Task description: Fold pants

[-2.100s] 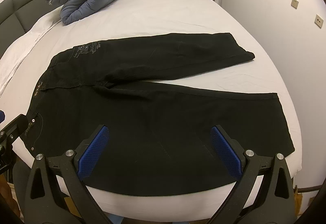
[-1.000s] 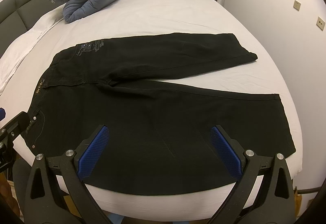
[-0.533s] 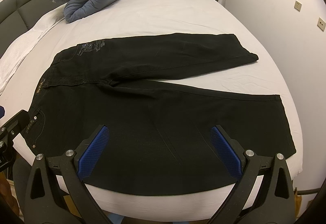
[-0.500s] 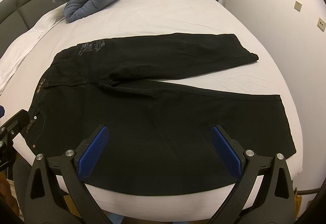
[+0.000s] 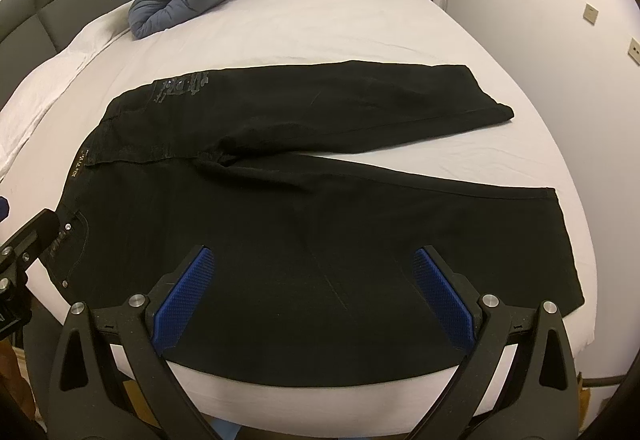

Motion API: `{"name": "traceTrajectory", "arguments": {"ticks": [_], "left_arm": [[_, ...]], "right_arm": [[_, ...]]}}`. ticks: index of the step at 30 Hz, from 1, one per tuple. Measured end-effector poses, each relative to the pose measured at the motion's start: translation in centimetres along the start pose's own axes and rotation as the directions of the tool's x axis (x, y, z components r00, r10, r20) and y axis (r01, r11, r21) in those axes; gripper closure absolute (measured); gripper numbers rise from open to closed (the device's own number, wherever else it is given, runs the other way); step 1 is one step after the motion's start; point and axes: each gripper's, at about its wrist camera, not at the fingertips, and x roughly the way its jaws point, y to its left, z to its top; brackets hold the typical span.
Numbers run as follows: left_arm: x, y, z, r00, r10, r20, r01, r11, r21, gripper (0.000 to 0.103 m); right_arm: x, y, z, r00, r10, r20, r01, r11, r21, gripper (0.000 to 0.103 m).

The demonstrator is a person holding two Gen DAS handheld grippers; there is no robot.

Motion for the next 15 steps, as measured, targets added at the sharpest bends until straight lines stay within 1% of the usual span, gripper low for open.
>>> {"name": "traceTrajectory", "arguments": {"ticks": [2, 4, 6, 8, 10, 11, 12, 13, 14, 15], "left_arm": [[0.5, 0.2, 0.0, 1.000, -0.015, 0.012, 0.015, 1.000, -0.002, 0.000], [1.3, 0.4, 0.3, 0.999, -0.033, -0.004, 0.033, 0.999, 0.002, 0.000], [2.5, 1.0, 0.7, 0.995, -0.091, -0.039, 0.091, 0.996, 0.000, 0.000], [4.0, 2.0, 1.4, 0.981, -0.183, -0.059, 0.181, 0.983, -0.026, 0.000], [5.0, 3.0, 2.3, 0.973, -0.227, -0.029, 0.226, 0.973, -0.037, 0.000], [5.5, 3.3, 2.9, 0.975, -0.223, -0.026, 0.222, 0.975, -0.022, 0.000], [6.2, 3.4, 3.4, 0.977, -0.207, -0.046, 0.207, 0.978, -0.001, 0.000], [7.3, 3.6, 4.3, 0.978, -0.183, -0.098, 0.187, 0.982, 0.025, 0.000], [9.1, 4.2, 5.7, 0.973, -0.164, -0.161, 0.172, 0.984, 0.041, 0.000], [9.9, 4.5, 6.6, 0.970, -0.163, -0.181, 0.173, 0.984, 0.042, 0.000]], "right_arm": [[0.3, 0.1, 0.2, 1.000, 0.003, -0.002, -0.003, 1.000, -0.006, 0.001], [0.6, 0.2, 0.5, 1.000, 0.013, -0.004, -0.013, 1.000, -0.016, 0.001], [1.1, 0.2, 1.0, 1.000, 0.027, -0.004, -0.027, 0.999, -0.031, 0.001], [1.4, 0.1, 1.7, 0.998, 0.063, 0.004, -0.063, 0.997, -0.044, 0.001], [2.0, -0.2, 2.7, 0.993, 0.115, 0.007, -0.114, 0.992, -0.057, 0.001], [2.3, -0.3, 3.3, 0.990, 0.144, 0.006, -0.143, 0.988, -0.063, 0.001], [2.7, -0.4, 4.0, 0.984, 0.180, 0.005, -0.179, 0.981, -0.077, 0.001], [3.0, -0.4, 4.6, 0.980, 0.200, 0.006, -0.199, 0.976, -0.092, 0.001], [3.4, -0.5, 5.2, 0.975, 0.221, 0.007, -0.218, 0.969, -0.114, 0.001], [4.0, -0.4, 6.2, 0.969, 0.247, 0.004, -0.243, 0.957, -0.156, 0.001]]}}
